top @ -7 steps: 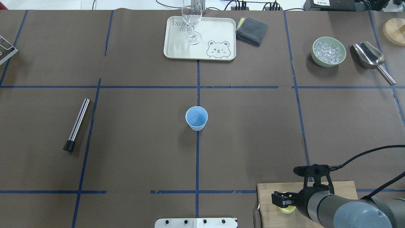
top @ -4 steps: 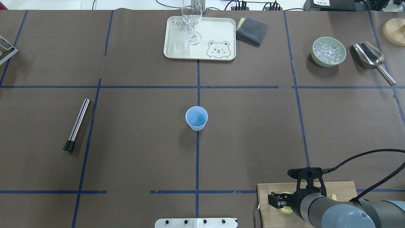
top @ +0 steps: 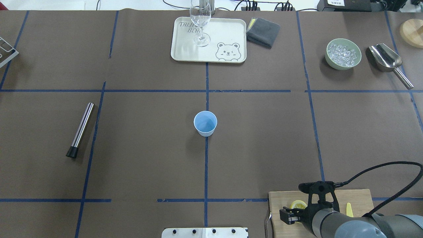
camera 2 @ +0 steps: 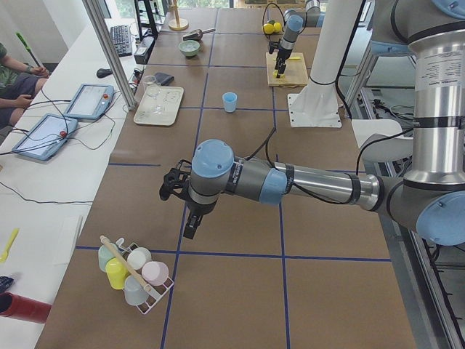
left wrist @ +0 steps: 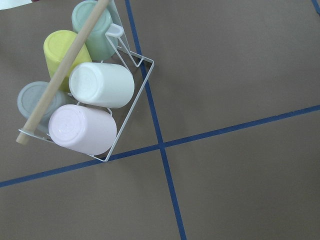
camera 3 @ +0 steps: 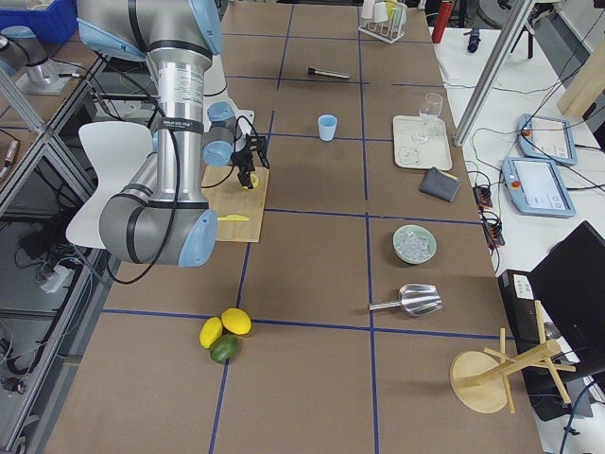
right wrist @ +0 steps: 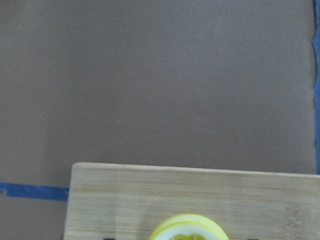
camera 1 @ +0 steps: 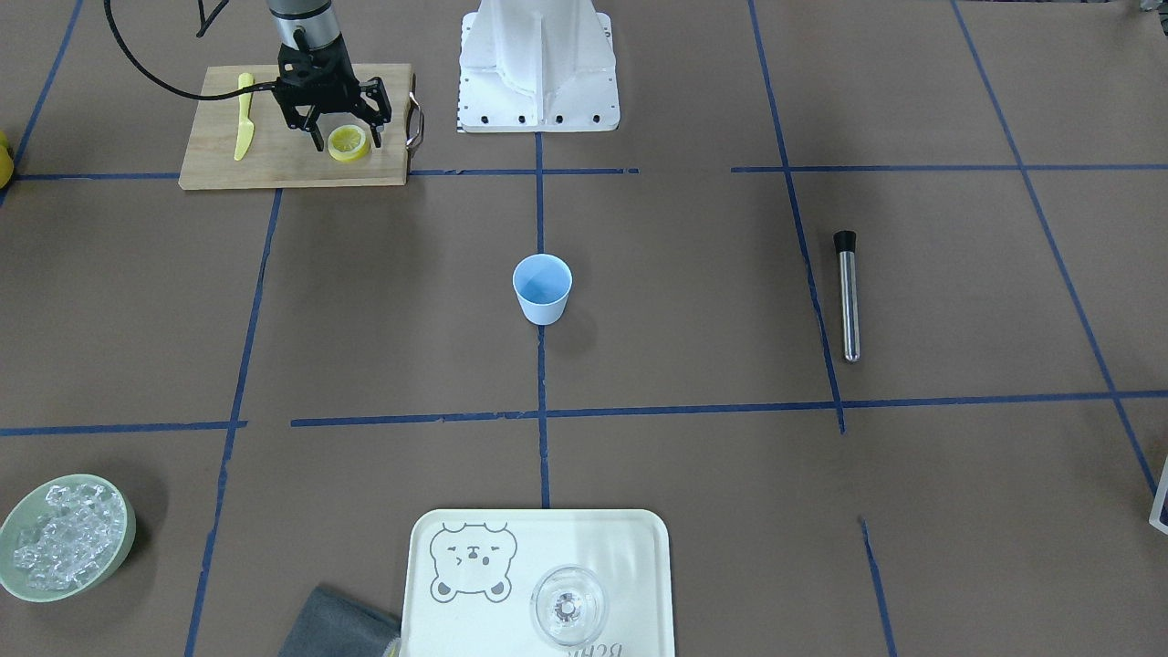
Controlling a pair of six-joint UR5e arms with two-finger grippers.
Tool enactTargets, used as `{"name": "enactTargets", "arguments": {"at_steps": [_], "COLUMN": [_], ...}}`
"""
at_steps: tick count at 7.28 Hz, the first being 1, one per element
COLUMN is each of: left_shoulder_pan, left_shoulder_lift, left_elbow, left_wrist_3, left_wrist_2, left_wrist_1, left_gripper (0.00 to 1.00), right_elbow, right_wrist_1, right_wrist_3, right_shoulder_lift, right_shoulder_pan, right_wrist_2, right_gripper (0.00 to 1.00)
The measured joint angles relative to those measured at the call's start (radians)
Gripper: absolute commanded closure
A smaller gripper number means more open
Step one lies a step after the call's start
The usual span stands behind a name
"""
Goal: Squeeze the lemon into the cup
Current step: 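Grasp one lemon slice with the right gripper and lift it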
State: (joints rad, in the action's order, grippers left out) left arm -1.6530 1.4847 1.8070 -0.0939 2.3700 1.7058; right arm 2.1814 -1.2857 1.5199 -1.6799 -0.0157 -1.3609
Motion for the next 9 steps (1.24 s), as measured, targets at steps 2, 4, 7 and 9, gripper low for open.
{"name": "enactTargets", "arguments": {"at_steps": [2,4,7,9], "left_shoulder_pan": [-0.001,-0.001,-0.001,-0.002], "left_shoulder_lift": [-0.011,-0.038,-0.047,-0.047], "left_elbow": [0.013,0.037,0.043,0.043], "left_wrist_3": [-0.001,-0.001,-0.001,-0.001], "left_wrist_2": [0.000,0.000,0.000,0.000], "left_wrist_1": [0.000,0.000,0.000,0.000], "left_gripper": [0.00,0.00,0.00,0.00], "right_elbow": [-0.001,-0.003,-0.003,-0.003], "right_wrist_1": [-0.001,-0.001,-0.001,-0.001], "right_wrist_3": [0.000,0.000,-0.001,-0.001], "right_shoulder_lift": [-0.002,-0.006,-0.008,-0.011], "right_shoulder_pan": [-0.008,-0.010,-0.014,-0.015], "right_wrist_2": [0.000,0.004,0.012,0.011], "right_gripper": [0.12,0.24,0.43,0.84]}}
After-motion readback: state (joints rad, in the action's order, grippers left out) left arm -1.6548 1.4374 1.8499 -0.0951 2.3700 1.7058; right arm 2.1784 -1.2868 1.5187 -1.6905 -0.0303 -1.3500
